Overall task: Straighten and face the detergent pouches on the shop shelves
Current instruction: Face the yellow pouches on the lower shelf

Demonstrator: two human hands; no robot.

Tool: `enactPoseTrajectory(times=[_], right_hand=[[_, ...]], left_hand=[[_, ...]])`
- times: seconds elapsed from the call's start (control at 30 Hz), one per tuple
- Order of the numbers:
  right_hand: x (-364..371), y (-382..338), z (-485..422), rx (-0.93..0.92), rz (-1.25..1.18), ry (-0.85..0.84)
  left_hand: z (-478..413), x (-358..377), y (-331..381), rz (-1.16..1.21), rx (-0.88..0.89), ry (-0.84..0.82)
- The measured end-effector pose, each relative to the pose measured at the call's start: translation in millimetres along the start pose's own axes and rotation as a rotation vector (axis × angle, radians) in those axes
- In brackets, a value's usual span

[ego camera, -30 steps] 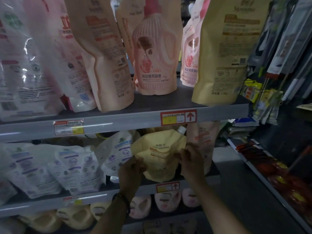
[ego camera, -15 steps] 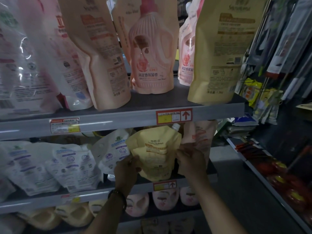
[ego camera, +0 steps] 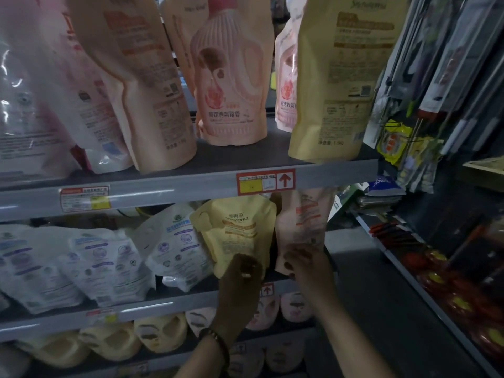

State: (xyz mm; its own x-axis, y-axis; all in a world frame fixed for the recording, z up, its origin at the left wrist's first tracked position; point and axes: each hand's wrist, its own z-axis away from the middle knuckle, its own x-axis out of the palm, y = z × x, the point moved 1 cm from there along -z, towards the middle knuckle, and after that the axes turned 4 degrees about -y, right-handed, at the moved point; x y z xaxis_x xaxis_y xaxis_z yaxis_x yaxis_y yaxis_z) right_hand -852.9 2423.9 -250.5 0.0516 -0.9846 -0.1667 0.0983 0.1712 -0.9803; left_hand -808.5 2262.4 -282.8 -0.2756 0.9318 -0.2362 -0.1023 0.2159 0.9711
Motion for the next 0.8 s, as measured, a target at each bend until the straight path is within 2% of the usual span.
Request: enactPoseTrajectory(times=[0.13, 0.27, 0.37, 0.63, 0.8], right_hand=[[-6, -4, 2, 0.029, 0.023, 0.03], [-15, -9, 1, 0.061, 0.039, 0.039], [-23, -15, -1, 0.038, 0.026, 0.055], [-52, -20, -23, -0.032, -0.01, 0.131], [-75, -16, -58, -0.053, -0.053, 0.132]], left_hand=[[2, 17, 16, -0.053, 0.0, -0.167], [-7, 20, 20, 0.044, -0.034, -0.211], [-13, 19, 23, 0.089, 0.005, -0.241], [-25, 39, 37, 0.075, 0.152, -0.279], [-34, 62, 43, 0.055, 0.199, -0.206]])
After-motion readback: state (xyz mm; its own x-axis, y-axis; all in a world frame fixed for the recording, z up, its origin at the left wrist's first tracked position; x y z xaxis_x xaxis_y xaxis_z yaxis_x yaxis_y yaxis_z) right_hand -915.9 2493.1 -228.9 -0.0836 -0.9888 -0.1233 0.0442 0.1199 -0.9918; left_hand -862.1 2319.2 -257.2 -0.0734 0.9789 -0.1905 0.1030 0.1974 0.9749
